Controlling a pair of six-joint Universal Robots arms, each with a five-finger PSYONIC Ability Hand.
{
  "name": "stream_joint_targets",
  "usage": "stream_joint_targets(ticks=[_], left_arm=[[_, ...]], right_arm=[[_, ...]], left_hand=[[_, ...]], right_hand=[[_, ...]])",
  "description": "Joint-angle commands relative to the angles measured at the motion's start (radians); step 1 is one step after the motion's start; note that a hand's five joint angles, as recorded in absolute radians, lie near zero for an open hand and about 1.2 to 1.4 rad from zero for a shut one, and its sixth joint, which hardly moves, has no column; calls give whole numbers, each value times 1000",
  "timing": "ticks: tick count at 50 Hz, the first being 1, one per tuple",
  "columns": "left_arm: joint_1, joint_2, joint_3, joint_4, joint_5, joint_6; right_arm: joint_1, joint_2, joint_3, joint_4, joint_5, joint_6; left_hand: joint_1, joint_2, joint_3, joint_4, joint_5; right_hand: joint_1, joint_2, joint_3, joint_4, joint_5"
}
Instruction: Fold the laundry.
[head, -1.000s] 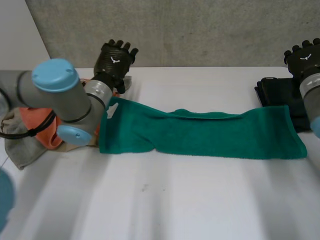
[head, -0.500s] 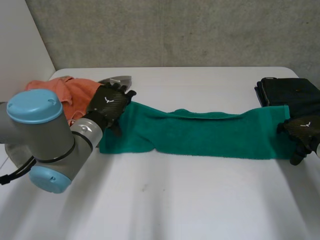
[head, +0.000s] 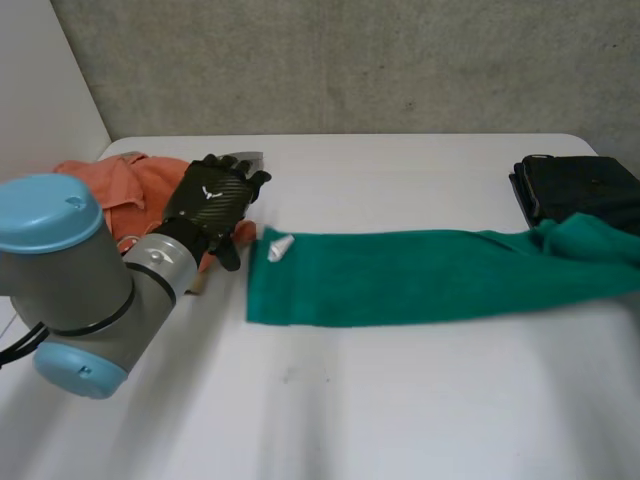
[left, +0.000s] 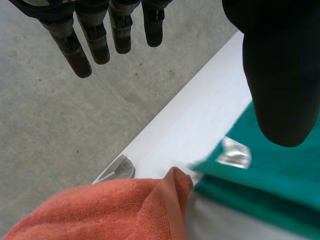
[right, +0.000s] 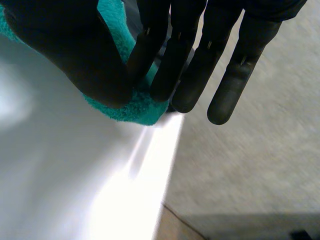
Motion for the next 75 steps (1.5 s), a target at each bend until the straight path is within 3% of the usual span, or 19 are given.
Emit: stream_joint_targets(ticks=[1, 4, 11, 15, 20, 27, 30, 33, 35, 38, 42, 46, 52, 57, 62, 68, 72, 75], left_arm=[[1, 60, -55, 0, 1, -10], [6, 82, -71, -1, 2, -33], [7, 103, -82, 0, 1, -76], [7, 113, -86, 0, 1, -83], [4, 119, -101, 5, 1, -84], [0, 113, -105, 13, 1, -84], [0, 103, -89, 17, 2, -84], [-6, 91, -66, 33, 1, -84], [-12, 73, -49, 43, 1, -84], [-45, 36, -5, 53, 1, -84], [-95, -12, 63, 56, 1, -87], [-152, -78, 127, 56, 1, -99], [-246, -220, 253, 50, -12, -98], [-267, -314, 333, 22, -15, -96], [-270, -317, 342, -30, -56, -96], [-258, -239, 301, -70, -121, -95], [-220, -168, 242, -81, -171, -96], [-185, -104, 186, -82, -223, -98]], right_arm=[[-53, 35, -109, 82, 22, -113], [-29, 30, -117, 80, 16, -143], [330, -10, -178, -9, -13, -86], [546, -10, -175, -78, -80, -92], [845, 125, -184, -116, -169, -109], [1007, 285, -198, -110, -163, -233], [1007, 277, -198, -110, -142, -236], [1009, 253, -189, -118, -73, -177], [989, 210, -177, -119, -27, -85], [934, 133, -154, -116, 2, 48], [834, 9, -71, -103, 12, 338], [765, -34, -14, -35, 21, 426], [654, -21, 55, 42, 45, 388], [584, 74, 77, 36, 94, 279], [542, 102, 67, -32, 157, 186], [577, 61, 60, -194, 182, 115], [702, -13, 20, -227, 154, 95], [829, 10, -25, -231, 90, 95]], left_hand=[[-3, -27, -29, -20, -40], [-3, -27, -29, -20, -40], [-3, -27, -29, -20, -40], [-3, -27, -29, -20, -40], [-3, -27, -29, -20, -40], [-3, -27, -29, -20, -40], [-3, -27, -29, -20, -40], [0, -24, -26, -17, -37], [0, -24, -26, -17, -37], [0, -24, -26, -17, -37], [0, -24, -26, -17, -37], [-3, -27, -29, -20, -40], [-3, -27, -29, -20, -40], [0, -24, -26, -17, -37], [0, -24, -26, -17, -37], [-3, -27, -29, -20, -40], [-3, -27, -29, -20, -40], [-3, -27, -29, -20, -40]], right_hand=[[271, 217, 210, 199, 244], [271, 217, 210, 199, 244], [271, 217, 210, 199, 244], [271, 217, 210, 199, 244], [271, 217, 210, 199, 244], [271, 217, 210, 199, 244], [271, 217, 210, 199, 244], [-565, -619, -626, -637, -592], [-951, -1005, -1012, -1022, -978], [-951, -1005, -1012, -1022, -978], [-951, -1005, -1012, -1022, -978], [-951, -1005, -1012, -1022, -978], [-951, -1005, -1012, -1022, -978], [-951, -1005, -1012, -1022, -978], [268, 214, 207, 197, 241], [271, 217, 210, 199, 244], [271, 217, 210, 199, 244], [271, 217, 210, 199, 244]])
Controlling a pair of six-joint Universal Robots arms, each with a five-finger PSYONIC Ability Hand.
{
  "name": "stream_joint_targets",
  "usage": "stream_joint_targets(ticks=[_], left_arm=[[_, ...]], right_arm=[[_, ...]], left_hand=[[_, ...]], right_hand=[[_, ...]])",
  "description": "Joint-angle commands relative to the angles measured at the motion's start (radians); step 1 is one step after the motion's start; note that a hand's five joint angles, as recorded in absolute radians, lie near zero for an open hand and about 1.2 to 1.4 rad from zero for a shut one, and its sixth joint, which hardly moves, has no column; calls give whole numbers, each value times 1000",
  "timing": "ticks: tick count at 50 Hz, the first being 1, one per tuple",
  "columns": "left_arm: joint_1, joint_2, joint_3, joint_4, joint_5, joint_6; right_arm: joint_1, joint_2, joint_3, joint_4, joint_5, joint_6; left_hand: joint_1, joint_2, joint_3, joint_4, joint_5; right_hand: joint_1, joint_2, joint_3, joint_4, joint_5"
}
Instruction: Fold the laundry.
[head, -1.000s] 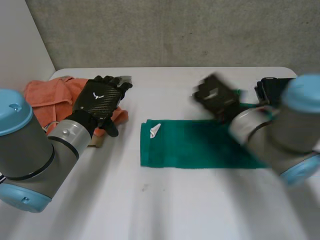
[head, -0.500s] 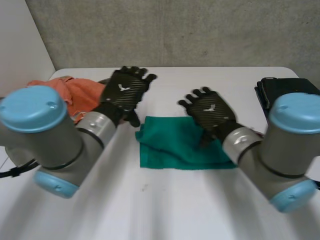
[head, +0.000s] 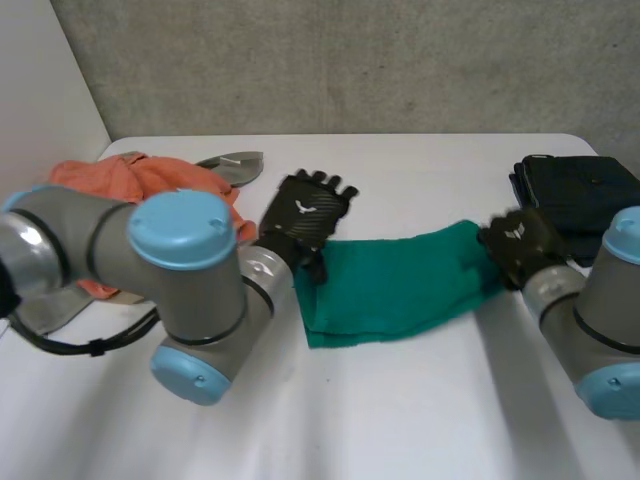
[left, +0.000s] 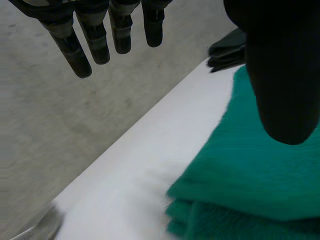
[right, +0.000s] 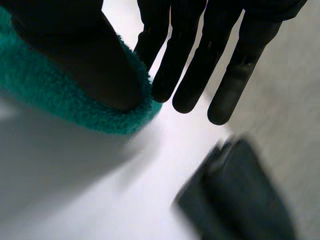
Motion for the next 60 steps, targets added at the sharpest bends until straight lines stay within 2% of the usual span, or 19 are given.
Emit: stream_joint_targets(ticks=[1, 2, 6, 9, 11, 13, 14, 16, 22, 25, 29, 32, 36, 42, 44, 51, 55, 60], left_arm=[[73, 152, -126, -13, -111, -4], [78, 164, -141, -11, -119, -4], [93, 212, -206, -3, -131, -6], [106, 223, -232, 1, -129, -7], [110, 223, -235, 3, -129, -7], [115, 223, -232, 3, -128, -9], [115, 220, -226, 4, -126, -10], [116, 217, -209, 10, -123, -10], [92, 178, -123, 76, -119, -33], [50, 128, -50, 86, -76, -96], [-3, 60, 36, 55, -14, -200], [-26, 11, 84, -29, -11, -263], [-37, -75, 147, -161, -53, -302], [-40, -165, 196, -325, -200, -291], [-40, -173, 196, -344, -221, -289], [-31, -179, 176, -381, -217, -207], [-28, -173, 152, -385, -202, -142], [-32, -141, 170, -373, -172, -73]], right_arm=[[250, -22, -84, -50, -108, -19], [305, 17, -106, -47, -158, -26], [403, 120, -158, -19, -246, -39], [436, 178, -187, 21, -257, -46], [439, 215, -227, 81, -245, -37], [439, 217, -241, 113, -239, -23], [439, 205, -245, 130, -232, 2], [437, 182, -246, 125, -222, 47], [284, 22, -250, 119, -130, 312], [215, -13, -253, 131, -85, 476], [170, -16, -288, 229, -80, 569], [166, 8, -337, 309, -80, 572], [163, 140, -432, 444, -90, 569], [161, 254, -520, 542, -129, 567], [169, 303, -544, 565, -151, 560], [173, 350, -572, 582, -142, 480], [173, 332, -571, 578, -107, 429], [176, 243, -510, 540, -51, 385]], left_hand=[[-3, -27, -29, -20, -40], [-3, -27, -29, -20, -40], [-3, -27, -29, -20, -40], [-3, -27, -29, -20, -40], [-6, -30, -32, -23, -43], [-9, -33, -35, -25, -46], [-9, -33, -35, -25, -46], [-9, -33, -35, -25, -46], [-11, -35, -38, -28, -48], [-9, -33, -35, -25, -46], [0, -24, -26, -17, -37], [9, -15, -17, -8, -28], [12, -12, -14, -5, -25], [3, -21, -23, -14, -34], [6, -18, -20, -11, -31], [15, -9, -11, -2, -22], [15, -9, -11, -2, -22], [0, -24, -26, -17, -37]], right_hand=[[331, 214, 209, 200, 221], [331, 214, 209, 200, 221], [331, 214, 209, 200, 221], [331, 214, 209, 200, 221], [-124, -241, -246, -255, -234], [-429, -547, -552, -561, -540], [-692, -810, -815, -824, -803], [-890, -1008, -1013, -1022, -1001], [-890, -1008, -1013, -1022, -1001], [-890, -1008, -1013, -1022, -1001], [-890, -1008, -1013, -1022, -1001], [-890, -1008, -1013, -1022, -1001], [-890, -1008, -1013, -1022, -1001], [-890, -1008, -1013, -1022, -1001], [-890, -1008, -1013, -1022, -1001], [-890, -1008, -1013, -1022, -1001], [-890, -1008, -1013, -1022, -1001], [-890, -1008, -1013, -1022, -1001]])
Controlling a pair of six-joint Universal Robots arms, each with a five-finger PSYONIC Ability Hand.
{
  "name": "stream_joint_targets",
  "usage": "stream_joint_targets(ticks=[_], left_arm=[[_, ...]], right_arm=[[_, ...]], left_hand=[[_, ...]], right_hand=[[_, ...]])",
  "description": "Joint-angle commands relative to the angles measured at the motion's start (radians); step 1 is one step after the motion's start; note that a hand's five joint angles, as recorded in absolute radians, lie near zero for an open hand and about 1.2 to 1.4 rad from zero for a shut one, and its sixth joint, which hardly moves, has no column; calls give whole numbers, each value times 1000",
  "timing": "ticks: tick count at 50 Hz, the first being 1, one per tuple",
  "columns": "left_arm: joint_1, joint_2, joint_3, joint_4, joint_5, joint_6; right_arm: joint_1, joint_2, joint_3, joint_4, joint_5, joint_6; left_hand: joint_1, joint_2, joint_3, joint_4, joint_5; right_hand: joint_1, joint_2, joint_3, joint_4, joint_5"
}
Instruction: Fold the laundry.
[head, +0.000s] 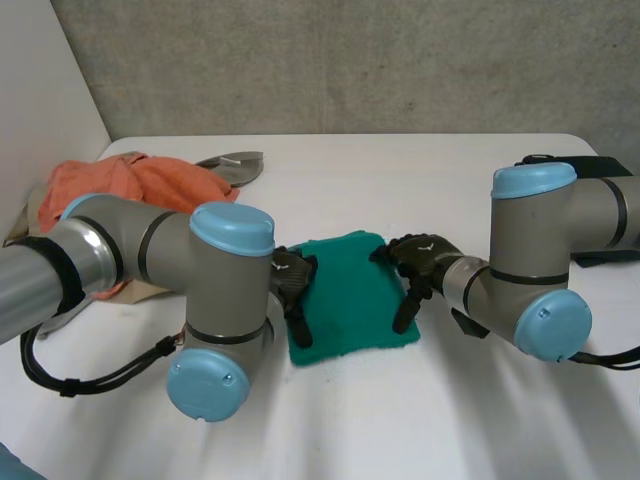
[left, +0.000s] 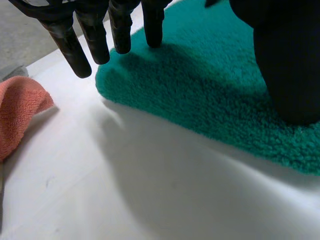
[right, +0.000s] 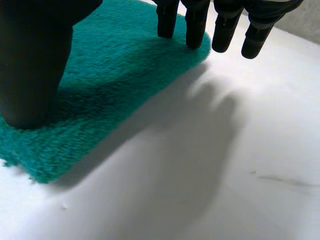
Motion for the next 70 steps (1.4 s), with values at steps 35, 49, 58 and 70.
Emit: stream_joint_targets(ticks=[35, 49, 58, 70], left_arm=[[65, 254, 105, 51, 697, 28], [68, 254, 101, 51, 699, 27], [70, 260, 113, 56, 696, 27], [91, 326, 182, 76, 693, 1]], right_arm=[[231, -99, 495, -746, 170, -246], [230, -65, 400, -740, 155, -245], [202, -52, 288, -744, 155, -233], [-25, -139, 38, -741, 152, -205]], left_hand=[[-12, -36, -38, -29, -49], [-12, -36, -38, -29, -49], [-12, -36, -38, -29, -49], [-12, -36, -38, -29, -49]], right_hand=[[24, 38, 41, 39, 27], [239, 252, 255, 253, 241], [1172, 1185, 1188, 1186, 1174], [1172, 1185, 1188, 1186, 1174]])
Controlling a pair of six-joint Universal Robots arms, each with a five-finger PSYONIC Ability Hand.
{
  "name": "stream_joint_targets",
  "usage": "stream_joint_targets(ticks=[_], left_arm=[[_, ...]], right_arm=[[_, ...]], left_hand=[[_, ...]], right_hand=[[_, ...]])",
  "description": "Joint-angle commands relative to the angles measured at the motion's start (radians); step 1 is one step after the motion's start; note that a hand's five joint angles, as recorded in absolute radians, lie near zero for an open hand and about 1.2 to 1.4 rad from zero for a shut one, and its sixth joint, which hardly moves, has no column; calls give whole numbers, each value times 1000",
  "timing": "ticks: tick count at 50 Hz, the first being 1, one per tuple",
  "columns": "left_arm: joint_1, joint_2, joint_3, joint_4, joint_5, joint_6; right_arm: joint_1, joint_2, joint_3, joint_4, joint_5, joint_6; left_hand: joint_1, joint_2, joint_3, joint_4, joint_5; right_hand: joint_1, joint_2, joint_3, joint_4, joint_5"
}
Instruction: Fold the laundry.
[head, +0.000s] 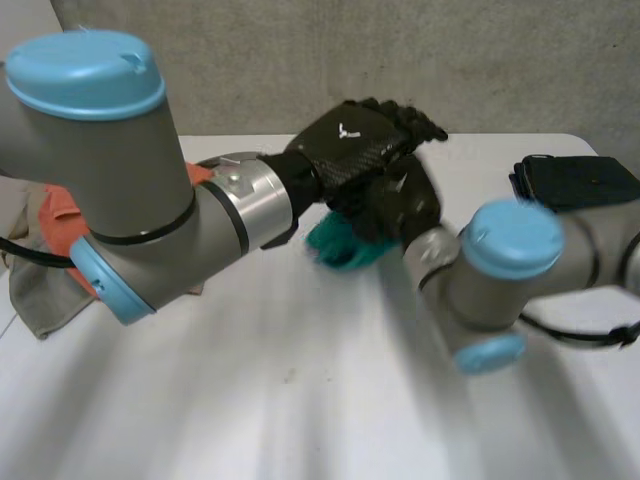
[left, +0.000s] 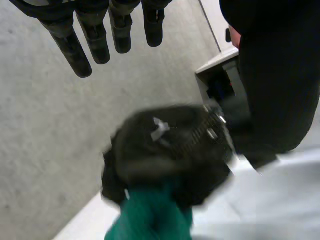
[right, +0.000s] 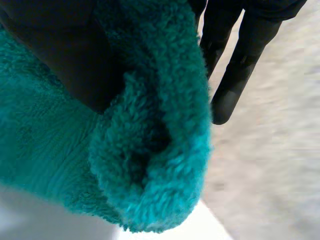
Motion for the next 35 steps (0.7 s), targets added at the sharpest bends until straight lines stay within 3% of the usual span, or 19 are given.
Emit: stream_joint_targets(ticks=[1, 5, 9, 18, 25, 26, 28, 35], left_arm=[[13, 62, 51, 34, -1, -41], [16, 69, 56, 63, -1, -84], [19, 71, 55, 74, -1, -114], [14, 56, 27, 75, -1, -114], [13, 39, 12, 75, -1, -109], [13, 36, 12, 75, -1, -107], [14, 31, 13, 75, -1, -109], [11, 34, 12, 75, -1, -107]], right_arm=[[-175, -44, -180, 2, -3, 20], [-295, -67, -246, -8, -35, 42], [-433, -59, -301, -71, -126, 108], [-715, 185, -390, -134, -342, 178], [-803, 327, -396, -116, -425, 154], [-815, 333, -387, -98, -440, 149], [-826, 333, -378, -70, -450, 140], [-904, 232, -335, 71, -445, 99]], left_hand=[[-12, -33, -38, -29, -49], [-12, -33, -38, -29, -49], [-12, -33, -38, -29, -49], [-12, -33, -38, -29, -49], [-12, -33, -38, -29, -49], [-12, -33, -38, -29, -49], [-12, -33, -38, -29, -49], [-12, -33, -38, -29, -49]], right_hand=[[345, 231, 231, 201, 297], [345, 231, 231, 201, 297], [345, 231, 231, 201, 297], [345, 231, 231, 201, 297], [345, 231, 231, 201, 297], [-142, -256, -257, -287, -190], [-872, -986, -986, -1016, -920], [-876, -991, -991, -1021, -924]])
